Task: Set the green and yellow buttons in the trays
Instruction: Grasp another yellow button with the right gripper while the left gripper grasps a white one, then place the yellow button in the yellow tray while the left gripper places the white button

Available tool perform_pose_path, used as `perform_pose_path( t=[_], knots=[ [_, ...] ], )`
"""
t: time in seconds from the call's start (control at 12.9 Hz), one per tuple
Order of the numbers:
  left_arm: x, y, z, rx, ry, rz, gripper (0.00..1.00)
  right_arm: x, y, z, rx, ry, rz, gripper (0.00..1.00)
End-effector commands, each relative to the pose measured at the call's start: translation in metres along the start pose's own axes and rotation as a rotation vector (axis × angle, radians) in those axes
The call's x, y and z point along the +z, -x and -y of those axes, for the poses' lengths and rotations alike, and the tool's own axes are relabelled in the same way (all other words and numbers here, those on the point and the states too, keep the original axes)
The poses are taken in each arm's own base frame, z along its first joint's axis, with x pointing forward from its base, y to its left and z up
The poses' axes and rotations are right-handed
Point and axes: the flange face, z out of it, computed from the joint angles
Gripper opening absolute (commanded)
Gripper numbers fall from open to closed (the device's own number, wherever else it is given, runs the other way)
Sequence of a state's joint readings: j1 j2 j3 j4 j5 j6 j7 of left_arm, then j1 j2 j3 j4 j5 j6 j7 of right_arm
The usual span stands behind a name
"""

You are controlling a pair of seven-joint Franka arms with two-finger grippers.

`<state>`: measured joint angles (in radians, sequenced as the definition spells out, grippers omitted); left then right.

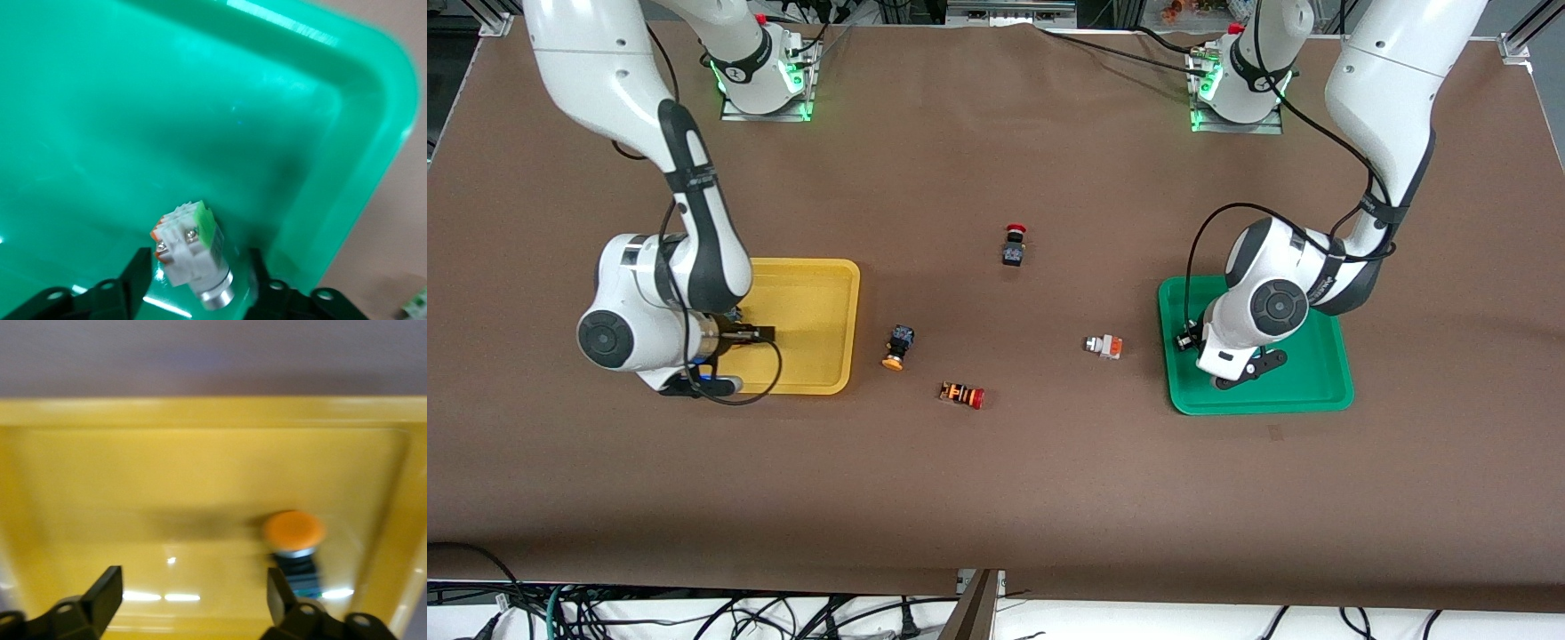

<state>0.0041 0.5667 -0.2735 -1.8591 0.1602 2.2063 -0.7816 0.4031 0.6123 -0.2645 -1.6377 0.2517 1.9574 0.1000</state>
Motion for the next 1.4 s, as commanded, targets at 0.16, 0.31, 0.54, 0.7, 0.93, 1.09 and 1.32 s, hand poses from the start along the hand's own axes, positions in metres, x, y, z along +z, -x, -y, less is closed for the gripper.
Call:
perform_pose_path(
  t=[0.16,0.31,0.54,0.7,0.93,1.09,1.32],
  knots=[
    [-0.094,-0.004,-0.022,-0.035,0.027,0.021,1.0,0.007,0.017,0.141,0.196,-0.071,-0.076,0.99],
    [-0.104,-0.004,-0.03,-0.158,0.113,0.079,1.0,0.03,0.024,0.179,0.254,-0.086,-0.118,0.99],
    [-0.104,-0.004,-0.042,-0.337,0.196,0.109,1.0,0.068,0.025,0.203,0.274,-0.087,-0.158,0.99],
    [-0.087,0.003,-0.069,-0.494,0.277,0.118,1.0,0.086,0.024,0.203,0.272,-0.073,-0.149,0.95],
    [-0.055,0.013,-0.101,-0.686,0.318,0.128,1.0,0.086,0.025,0.204,0.257,-0.072,-0.149,0.0],
    [-0.03,0.024,-0.118,-0.715,0.312,0.135,1.0,0.066,0.024,0.201,0.239,-0.071,-0.159,0.0],
    [0.017,0.057,-0.119,-0.723,0.197,0.161,1.0,0.019,0.015,0.154,0.101,-0.004,-0.117,0.0]
  ],
)
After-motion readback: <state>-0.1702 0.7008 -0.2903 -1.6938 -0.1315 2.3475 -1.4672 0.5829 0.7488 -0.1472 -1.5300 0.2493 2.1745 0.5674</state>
